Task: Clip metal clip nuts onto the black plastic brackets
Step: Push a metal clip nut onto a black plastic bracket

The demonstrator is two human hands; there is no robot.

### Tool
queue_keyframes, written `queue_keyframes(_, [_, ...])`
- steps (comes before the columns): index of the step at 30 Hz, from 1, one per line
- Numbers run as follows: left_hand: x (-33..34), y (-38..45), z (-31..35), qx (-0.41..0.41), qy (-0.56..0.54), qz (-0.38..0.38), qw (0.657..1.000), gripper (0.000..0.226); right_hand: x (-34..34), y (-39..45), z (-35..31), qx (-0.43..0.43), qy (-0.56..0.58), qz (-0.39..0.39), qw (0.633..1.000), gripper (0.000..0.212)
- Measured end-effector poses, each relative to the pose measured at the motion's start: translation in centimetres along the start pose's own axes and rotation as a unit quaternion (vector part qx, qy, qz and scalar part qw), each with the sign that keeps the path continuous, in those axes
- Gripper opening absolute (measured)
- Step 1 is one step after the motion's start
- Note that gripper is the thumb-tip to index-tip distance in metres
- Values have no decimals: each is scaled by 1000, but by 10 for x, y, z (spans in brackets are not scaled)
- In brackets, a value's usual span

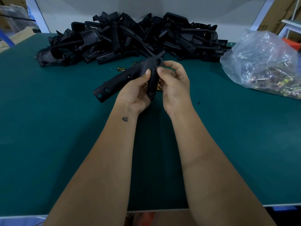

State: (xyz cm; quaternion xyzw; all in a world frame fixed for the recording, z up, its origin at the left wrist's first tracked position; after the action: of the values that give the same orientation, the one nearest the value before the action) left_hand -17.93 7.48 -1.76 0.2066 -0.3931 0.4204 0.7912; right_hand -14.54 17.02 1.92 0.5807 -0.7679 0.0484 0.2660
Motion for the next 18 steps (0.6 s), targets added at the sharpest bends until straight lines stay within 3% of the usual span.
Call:
queue_keyframes(14, [4, -2, 2, -5, 14, 3, 1000, 15, 1, -1, -7, -16, -58, 3, 998, 18])
queue_keyframes(18, [5, -1, 0, 13, -34, 4, 999, 14, 0, 0, -1, 11, 10, -15, 1000, 15])
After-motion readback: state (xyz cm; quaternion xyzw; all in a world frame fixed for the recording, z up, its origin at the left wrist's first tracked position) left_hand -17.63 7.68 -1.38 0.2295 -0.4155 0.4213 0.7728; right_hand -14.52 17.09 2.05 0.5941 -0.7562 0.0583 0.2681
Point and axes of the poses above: each hand's wrist, its own y-axis towards the middle knuckle, its own x-axis out of the palm, z = x × y, the point moved 10 cm from there along y, towards the middle knuckle, and after that the axes turned 11 degrees about -z, right-handed, at the moved point
